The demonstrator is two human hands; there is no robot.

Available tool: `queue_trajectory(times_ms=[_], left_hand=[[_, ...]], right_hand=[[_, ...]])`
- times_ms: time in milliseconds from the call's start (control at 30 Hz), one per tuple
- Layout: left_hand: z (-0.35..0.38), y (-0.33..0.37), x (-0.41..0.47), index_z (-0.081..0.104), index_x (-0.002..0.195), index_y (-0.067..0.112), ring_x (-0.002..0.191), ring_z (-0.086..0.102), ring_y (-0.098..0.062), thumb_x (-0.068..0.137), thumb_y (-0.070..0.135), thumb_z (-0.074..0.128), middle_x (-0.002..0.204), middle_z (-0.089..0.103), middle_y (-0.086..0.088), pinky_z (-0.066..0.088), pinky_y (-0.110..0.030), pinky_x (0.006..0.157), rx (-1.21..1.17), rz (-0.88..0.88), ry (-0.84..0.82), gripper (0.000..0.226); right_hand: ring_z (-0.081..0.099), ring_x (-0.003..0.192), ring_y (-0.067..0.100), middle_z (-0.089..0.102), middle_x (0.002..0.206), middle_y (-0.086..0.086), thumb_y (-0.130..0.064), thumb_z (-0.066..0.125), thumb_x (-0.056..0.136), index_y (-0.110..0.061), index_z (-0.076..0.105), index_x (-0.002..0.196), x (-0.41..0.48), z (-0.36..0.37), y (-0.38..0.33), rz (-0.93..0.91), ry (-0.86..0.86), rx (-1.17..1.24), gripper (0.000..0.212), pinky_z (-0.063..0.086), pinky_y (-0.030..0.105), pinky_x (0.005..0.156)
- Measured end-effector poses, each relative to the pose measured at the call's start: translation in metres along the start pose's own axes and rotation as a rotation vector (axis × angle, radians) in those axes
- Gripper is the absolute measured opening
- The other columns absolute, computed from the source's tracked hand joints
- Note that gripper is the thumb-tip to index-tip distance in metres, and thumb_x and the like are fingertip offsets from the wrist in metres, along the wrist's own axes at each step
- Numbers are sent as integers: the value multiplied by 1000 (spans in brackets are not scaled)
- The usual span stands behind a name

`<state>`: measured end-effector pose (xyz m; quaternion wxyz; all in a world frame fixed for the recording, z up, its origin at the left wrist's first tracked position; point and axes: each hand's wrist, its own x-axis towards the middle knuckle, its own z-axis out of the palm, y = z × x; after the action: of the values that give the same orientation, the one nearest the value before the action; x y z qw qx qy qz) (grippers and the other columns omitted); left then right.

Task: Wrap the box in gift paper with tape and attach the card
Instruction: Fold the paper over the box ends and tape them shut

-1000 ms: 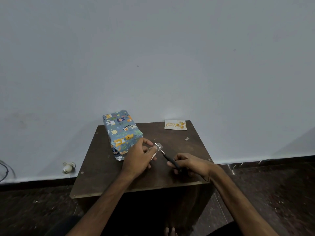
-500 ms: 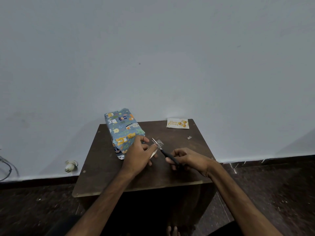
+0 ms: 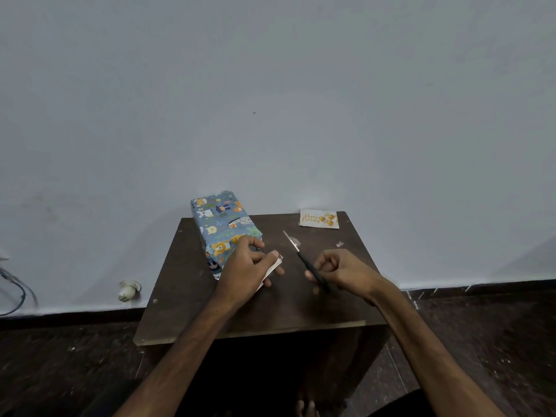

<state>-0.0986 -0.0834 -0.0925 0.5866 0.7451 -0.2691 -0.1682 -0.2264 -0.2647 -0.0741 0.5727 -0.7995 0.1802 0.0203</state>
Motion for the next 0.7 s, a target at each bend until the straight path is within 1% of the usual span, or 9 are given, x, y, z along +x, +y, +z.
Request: queue_trajectory(times_ms=[67, 167, 233, 333, 400, 433, 500, 567, 700], left_hand=[[-2, 1, 0, 41, 100, 20, 50, 57, -25, 98, 20, 62, 77, 77, -5, 49, -38, 60, -1, 10, 13, 21], [-3, 0, 2, 42, 99, 20, 51, 57, -26, 98, 19, 62, 78, 77, -6, 49, -39, 60, -28, 1, 16, 20], [-2, -1, 2, 43, 99, 20, 50, 57, -25, 98, 19, 63, 77, 76, -7, 49, -38, 60, -49, -12, 22, 20], [0, 0, 0, 44, 100, 18, 48, 58, -20, 98, 18, 63, 75, 76, -6, 49, -36, 58, -75, -31, 27, 19], [0, 1, -1, 45, 100, 18, 49, 58, -19, 98, 18, 62, 75, 76, -5, 49, -35, 57, -82, -34, 26, 17], [0, 1, -1, 45, 100, 18, 49, 58, -20, 98, 19, 62, 75, 76, -5, 49, -35, 58, -82, -34, 24, 17], [1, 1, -1, 46, 101, 18, 50, 58, -21, 98, 20, 62, 75, 76, -5, 49, -35, 59, -85, -36, 26, 17], [1, 1, -2, 47, 101, 18, 51, 59, -22, 98, 19, 63, 73, 75, -5, 50, -36, 58, -102, -35, 34, 17], [-1, 5, -5, 47, 104, 16, 53, 59, -19, 97, 14, 63, 68, 72, -5, 50, -36, 57, -164, -40, 13, 17]], right_hand=[[66, 68, 15, 75, 77, 1, -24, 79, 82, -10, 61, 83, 2, -7, 7, -6, 165, -332, 23, 53, 31, 60], [64, 85, 18, 69, 93, -1, -30, 73, 85, -16, 62, 82, 4, -4, 10, -25, 285, -783, 18, 50, 32, 71], [63, 95, 24, 61, 106, 3, -30, 70, 89, -15, 68, 96, 7, 6, 5, -23, 265, -916, 17, 48, 30, 76], [62, 102, 28, 53, 117, 6, -26, 68, 92, -11, 69, 112, 10, 18, 1, 28, 244, -1033, 26, 54, 37, 85], [57, 108, 24, 54, 117, 4, -28, 66, 93, -12, 68, 115, 10, 23, -3, 4, 327, -1065, 27, 54, 37, 84], [56, 108, 21, 56, 114, 2, -31, 63, 95, -14, 69, 113, 10, 26, -5, -60, 406, -1003, 26, 54, 37, 83], [62, 95, 13, 64, 99, -6, -35, 63, 95, -17, 72, 103, 8, 36, -10, -208, 509, -575, 21, 55, 36, 80], [67, 84, 9, 72, 87, -6, -32, 69, 91, -19, 74, 96, 7, 51, -17, -293, 432, -110, 15, 58, 34, 75], [70, 74, 13, 75, 82, 1, -21, 76, 87, -12, 75, 92, 16, 63, -18, -351, 341, 97, 10, 60, 32, 70]])
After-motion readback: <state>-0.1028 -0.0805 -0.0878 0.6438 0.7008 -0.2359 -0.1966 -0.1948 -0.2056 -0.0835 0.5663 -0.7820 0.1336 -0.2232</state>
